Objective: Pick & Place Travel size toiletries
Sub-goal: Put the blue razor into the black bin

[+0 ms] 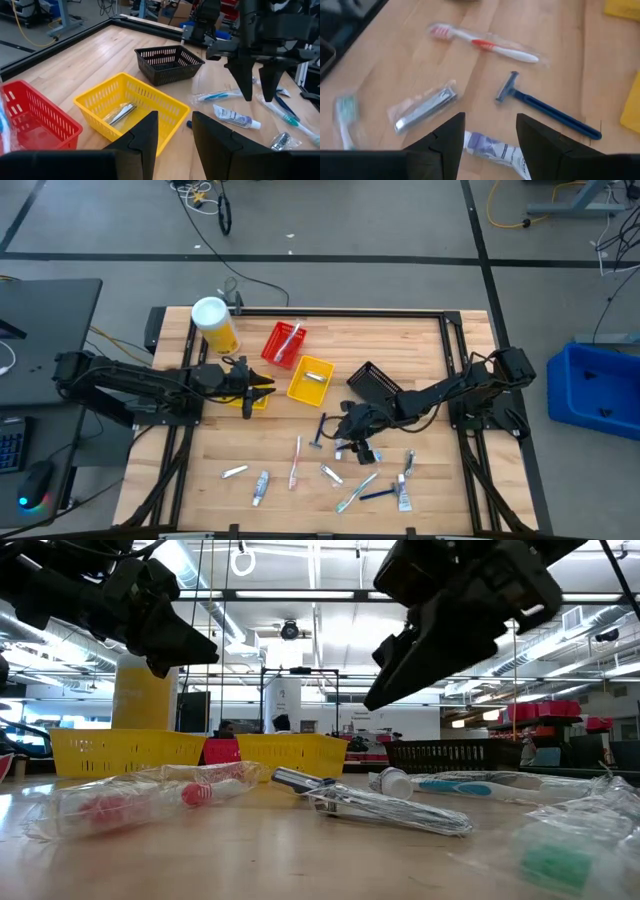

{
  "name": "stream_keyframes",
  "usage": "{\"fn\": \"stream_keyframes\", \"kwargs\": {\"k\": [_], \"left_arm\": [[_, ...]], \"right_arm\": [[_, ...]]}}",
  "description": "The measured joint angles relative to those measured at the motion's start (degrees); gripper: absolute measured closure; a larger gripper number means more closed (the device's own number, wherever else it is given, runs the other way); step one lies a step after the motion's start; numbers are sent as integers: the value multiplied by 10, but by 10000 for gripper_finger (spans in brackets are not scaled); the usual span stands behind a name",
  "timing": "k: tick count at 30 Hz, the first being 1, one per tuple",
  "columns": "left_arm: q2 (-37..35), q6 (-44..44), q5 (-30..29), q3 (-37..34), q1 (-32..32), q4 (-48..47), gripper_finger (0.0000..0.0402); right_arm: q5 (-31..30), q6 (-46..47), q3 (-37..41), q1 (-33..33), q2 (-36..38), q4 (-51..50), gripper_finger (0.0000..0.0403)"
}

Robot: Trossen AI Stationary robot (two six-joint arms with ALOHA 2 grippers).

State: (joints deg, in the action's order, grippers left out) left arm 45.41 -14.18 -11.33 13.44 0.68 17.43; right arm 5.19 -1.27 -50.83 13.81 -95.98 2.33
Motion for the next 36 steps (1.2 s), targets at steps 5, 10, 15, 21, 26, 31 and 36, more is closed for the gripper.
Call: {"fn": "stream_keyframes", "kwargs": {"k": [5,10,15,21,26,31,36], "left_arm": [[0,-5,0,0,0,0,274],[0,-2,0,0,0,0,274],[0,-2,0,0,0,0,274],[0,0,0,0,0,0,274],[0,0,0,0,0,0,274],[0,-2,0,0,0,0,274],[0,-9,0,-1,0,-3,274]], "right_arm": [[-2,-11,0,1,0,0,193],[-20,5,0,1,0,0,172],[-21,46,0,1,0,0,159],[-5,79,0,17,0,12,162],[-4,98,0,36,0,35,175],[-18,158,0,53,-14,84,183],[-46,143,0,66,-41,124,183]]}}
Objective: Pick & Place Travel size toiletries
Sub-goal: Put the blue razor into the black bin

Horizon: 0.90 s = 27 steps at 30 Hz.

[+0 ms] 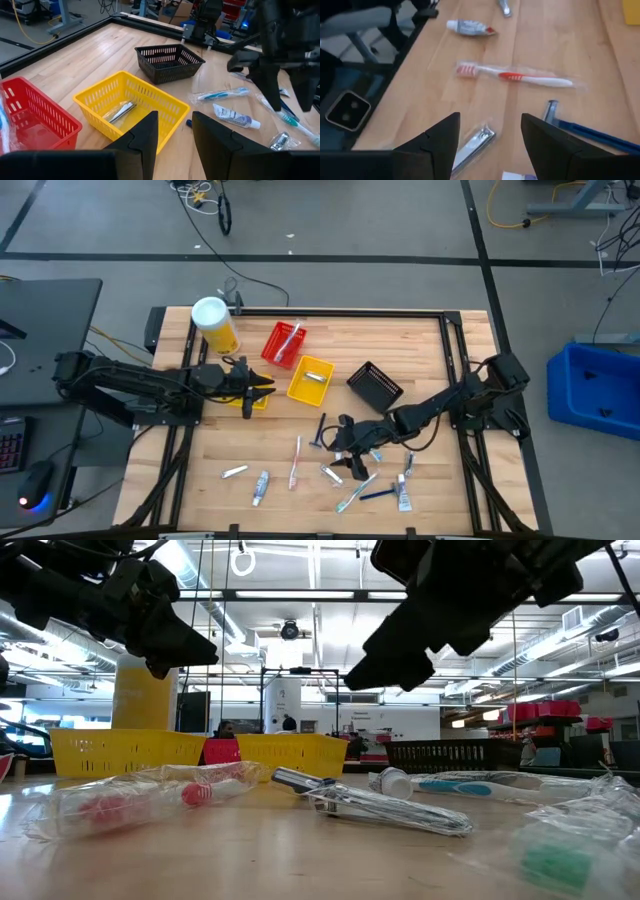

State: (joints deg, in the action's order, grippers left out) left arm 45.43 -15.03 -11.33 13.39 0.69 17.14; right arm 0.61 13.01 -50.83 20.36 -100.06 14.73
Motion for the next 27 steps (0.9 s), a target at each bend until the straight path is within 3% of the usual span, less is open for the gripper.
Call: {"fn": "stream_keyframes", "kwargs": {"k": [5,15,19,23,27], "left_arm": [[0,-23,0,0,0,-4,274],[0,-15,0,0,0,-2,274],[0,-12,0,0,0,-1,274],[0,-11,0,0,0,-1,274],[0,8,0,0,0,-1,274]], "right_arm": [[-42,6,0,-2,-8,2,174],[-49,-131,0,-57,-18,12,173],[-3,-182,0,-84,-39,29,176],[3,-244,0,-105,-46,33,174],[50,-258,0,-125,-46,55,177]]}}
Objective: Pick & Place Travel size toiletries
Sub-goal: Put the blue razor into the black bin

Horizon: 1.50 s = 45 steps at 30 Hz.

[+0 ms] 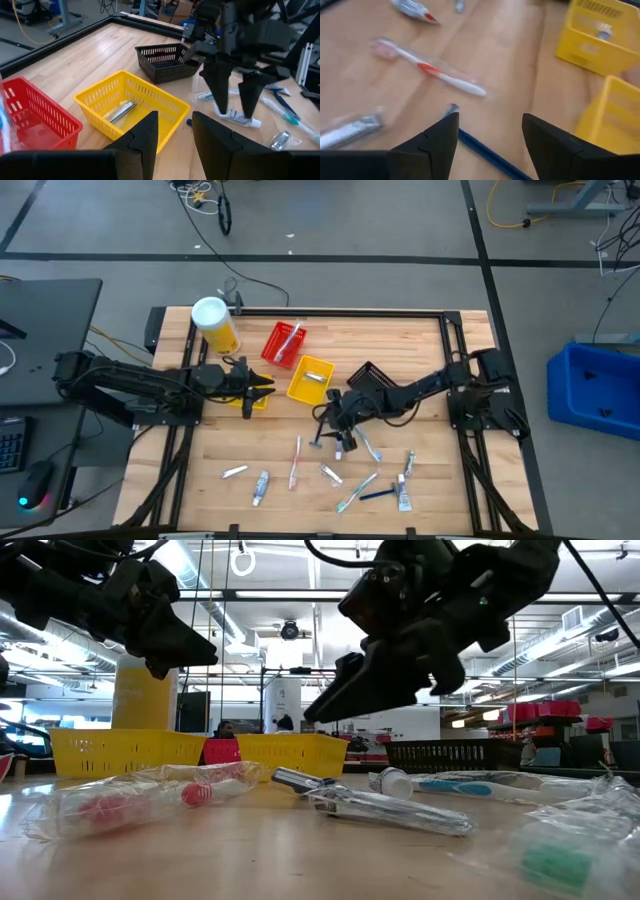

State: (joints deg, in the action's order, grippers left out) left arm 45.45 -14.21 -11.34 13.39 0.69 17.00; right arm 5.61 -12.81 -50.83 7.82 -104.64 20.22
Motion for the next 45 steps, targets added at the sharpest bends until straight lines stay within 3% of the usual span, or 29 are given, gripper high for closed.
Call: {"fn": "stream_keyframes", "kwargs": {"k": [12,19,28,37,41,45], "left_arm": [[0,7,0,0,0,0,274],[0,20,0,0,0,-1,274],[0,27,0,0,0,-11,274],[0,25,0,0,0,-12,274],[0,25,0,0,0,-12,274],[0,24,0,0,0,-13,274]], "right_arm": [[56,-28,-5,-14,-63,74,193],[65,-76,-36,-13,-83,-18,202],[67,-87,-38,-9,-82,-44,222],[110,-98,-38,21,-82,-47,230],[84,-121,-38,41,-82,-41,239],[-11,-115,-38,46,-82,8,242]]}}
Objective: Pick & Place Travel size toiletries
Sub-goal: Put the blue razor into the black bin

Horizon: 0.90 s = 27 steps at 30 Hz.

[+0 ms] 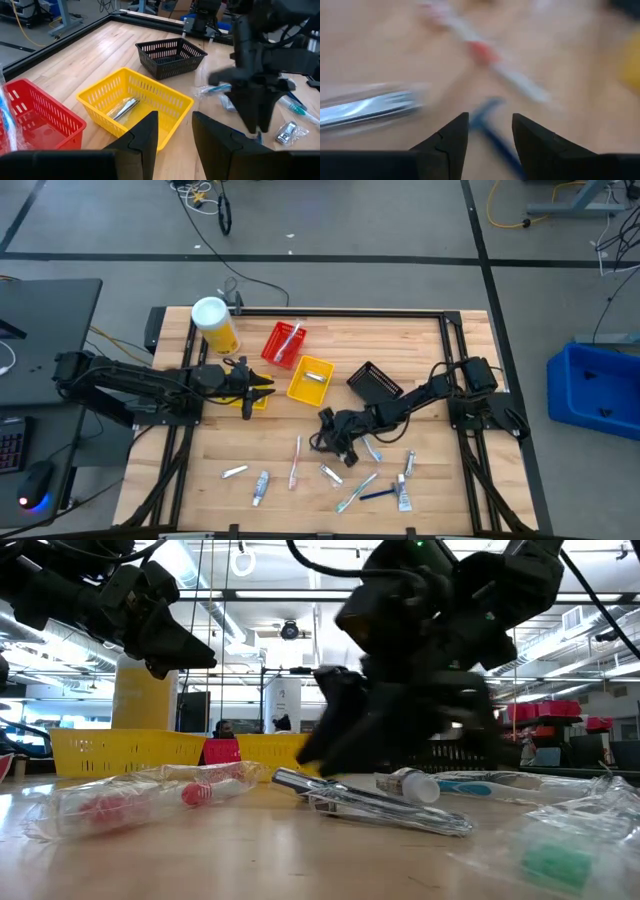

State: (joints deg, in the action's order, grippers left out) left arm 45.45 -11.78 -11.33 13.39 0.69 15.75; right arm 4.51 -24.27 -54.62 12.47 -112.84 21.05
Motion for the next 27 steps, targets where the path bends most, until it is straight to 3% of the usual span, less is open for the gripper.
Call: {"fn": "stream_keyframes", "kwargs": {"k": [4,10,17,21,27], "left_arm": [[0,-11,0,0,0,0,274],[0,-15,0,0,0,0,274],[0,-12,0,0,0,0,274],[0,-13,3,0,0,0,274],[0,-13,3,0,0,0,274]], "right_arm": [[-25,-12,0,-8,1,31,238],[-21,-27,0,-29,1,-60,231],[26,-55,-1,-55,-2,-72,233],[81,-39,-1,-70,-3,-83,234],[81,-27,-2,-73,-3,-103,267]]}}
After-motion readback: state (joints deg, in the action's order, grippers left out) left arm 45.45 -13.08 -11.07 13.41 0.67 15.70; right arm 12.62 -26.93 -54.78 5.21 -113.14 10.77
